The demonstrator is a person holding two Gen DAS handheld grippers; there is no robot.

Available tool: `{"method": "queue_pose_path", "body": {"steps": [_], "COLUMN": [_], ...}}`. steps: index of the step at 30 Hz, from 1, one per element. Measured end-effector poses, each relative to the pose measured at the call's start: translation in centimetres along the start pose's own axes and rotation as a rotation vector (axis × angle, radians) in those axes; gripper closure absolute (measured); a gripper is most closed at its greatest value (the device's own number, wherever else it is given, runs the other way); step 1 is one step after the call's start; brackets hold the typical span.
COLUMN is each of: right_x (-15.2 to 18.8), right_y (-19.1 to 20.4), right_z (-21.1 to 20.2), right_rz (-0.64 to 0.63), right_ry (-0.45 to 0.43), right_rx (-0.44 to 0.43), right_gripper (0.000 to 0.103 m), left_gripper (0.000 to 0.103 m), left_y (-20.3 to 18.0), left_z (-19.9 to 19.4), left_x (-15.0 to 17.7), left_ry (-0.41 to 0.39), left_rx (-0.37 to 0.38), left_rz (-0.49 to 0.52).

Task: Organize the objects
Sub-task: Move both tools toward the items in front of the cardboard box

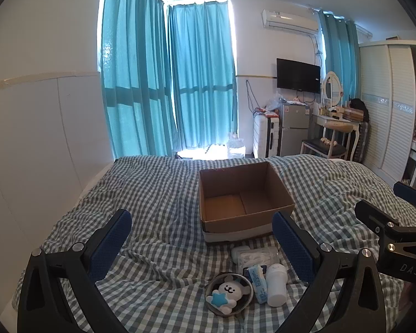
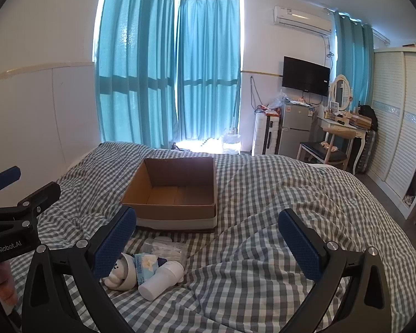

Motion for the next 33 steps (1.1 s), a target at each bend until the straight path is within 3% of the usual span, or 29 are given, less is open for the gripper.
{"method": "queue_pose_path", "body": {"steps": [8, 14, 33], "right_x": [0.0, 0.1, -0.8], "right_y": [1.7, 1.8, -0.3], "right_z": [3.5, 4.5, 1.7], "right_rz": [0.012, -0.002, 0.008], "right_ry": [0.06, 0.07, 0.021], "right_rx": [-0.056, -0.048, -0.046], "right_gripper": [0.0, 0.0, 0.0], "left_gripper": [0.0, 0.0, 0.0], "left_y": [1.7, 2.5, 0.1], "left_z": [2.9, 5.2, 3.9], "left_x": [0.3, 0.8, 0.6], "left_ry": [0.051, 0.101, 0.111], "left_rx": [-0.014, -0.013, -0.007], "left_rz": [-0.005, -0.027, -0.001]}}
Point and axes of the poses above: each gripper's, at about its wrist camera, not at the fingertips, and z roughly the way its jaws point, y to its left, x to its underside, the point moved 4 cm from there along z, roughly the way its jaws point, and after that the axes turned 1 degree about x, right-handed, at the moved point
